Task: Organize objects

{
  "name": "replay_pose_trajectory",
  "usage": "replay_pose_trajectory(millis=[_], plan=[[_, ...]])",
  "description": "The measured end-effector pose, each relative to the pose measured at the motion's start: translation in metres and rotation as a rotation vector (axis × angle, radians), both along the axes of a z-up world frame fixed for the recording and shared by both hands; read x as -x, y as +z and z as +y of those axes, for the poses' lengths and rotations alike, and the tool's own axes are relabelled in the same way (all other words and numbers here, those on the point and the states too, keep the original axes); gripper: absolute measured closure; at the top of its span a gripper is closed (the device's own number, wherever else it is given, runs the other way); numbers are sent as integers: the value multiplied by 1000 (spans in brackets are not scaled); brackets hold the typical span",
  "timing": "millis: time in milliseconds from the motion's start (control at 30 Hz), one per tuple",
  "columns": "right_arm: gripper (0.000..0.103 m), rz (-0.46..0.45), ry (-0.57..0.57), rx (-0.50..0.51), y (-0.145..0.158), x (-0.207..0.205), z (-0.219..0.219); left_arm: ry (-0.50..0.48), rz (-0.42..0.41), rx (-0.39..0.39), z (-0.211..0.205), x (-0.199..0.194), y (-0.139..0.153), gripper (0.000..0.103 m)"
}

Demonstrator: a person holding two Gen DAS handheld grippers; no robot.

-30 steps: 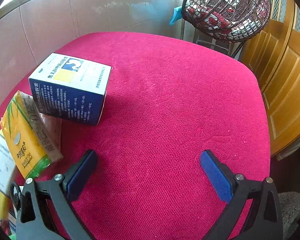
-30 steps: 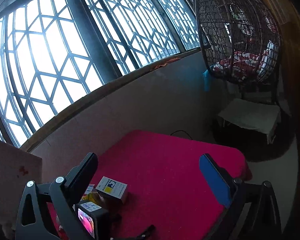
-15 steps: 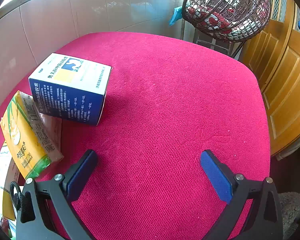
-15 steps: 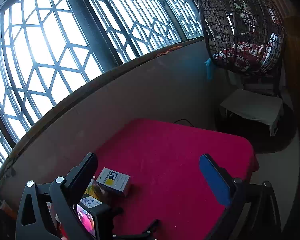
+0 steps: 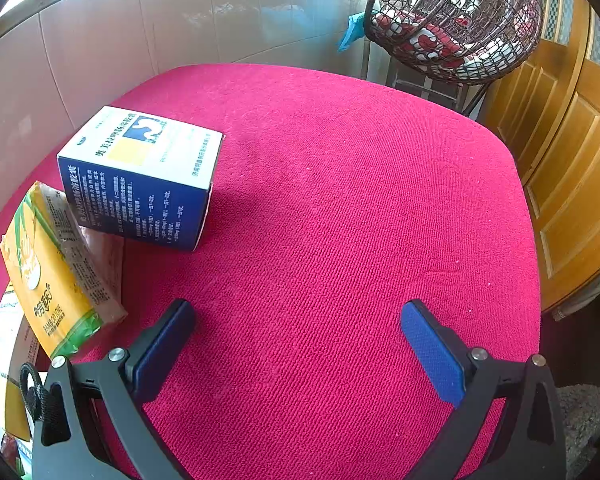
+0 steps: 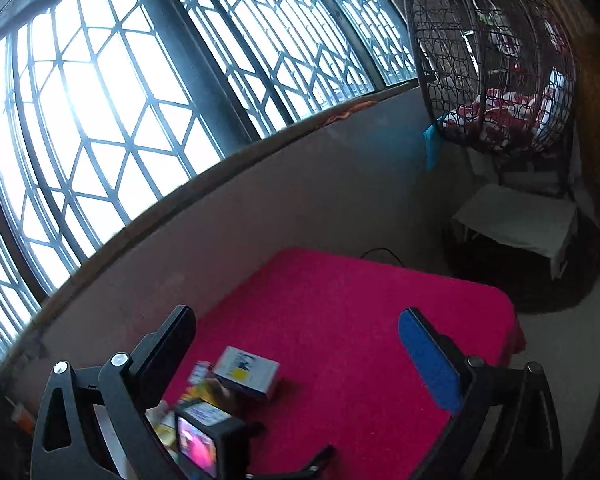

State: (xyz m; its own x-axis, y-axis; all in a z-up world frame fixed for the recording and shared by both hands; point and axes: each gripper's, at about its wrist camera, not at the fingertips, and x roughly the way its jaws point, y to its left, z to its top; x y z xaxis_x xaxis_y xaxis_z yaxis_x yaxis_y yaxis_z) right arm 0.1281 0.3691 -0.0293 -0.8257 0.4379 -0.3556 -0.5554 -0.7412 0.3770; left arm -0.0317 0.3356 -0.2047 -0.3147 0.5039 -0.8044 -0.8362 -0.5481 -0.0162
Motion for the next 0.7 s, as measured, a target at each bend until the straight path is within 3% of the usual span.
replay_pose_trajectory(millis=[100,267,367,567,700], plan=[[0,24,-17,-44,5,-14,-3,0,-2,-1,1,1,0,0],[0,-7,-52,-12,-10,-24,9,-1,0,0,0,-1,1,0],[0,9,-38,25,-4,-27,17,-2,1,1,0,-2,1,0],[0,35,-49,-23,-3,-38,6,-2,0,0,-1,-1,0,0],[0,54,-43,-18,0,-40,5,49,-19,-20,-12,-4,9,0]])
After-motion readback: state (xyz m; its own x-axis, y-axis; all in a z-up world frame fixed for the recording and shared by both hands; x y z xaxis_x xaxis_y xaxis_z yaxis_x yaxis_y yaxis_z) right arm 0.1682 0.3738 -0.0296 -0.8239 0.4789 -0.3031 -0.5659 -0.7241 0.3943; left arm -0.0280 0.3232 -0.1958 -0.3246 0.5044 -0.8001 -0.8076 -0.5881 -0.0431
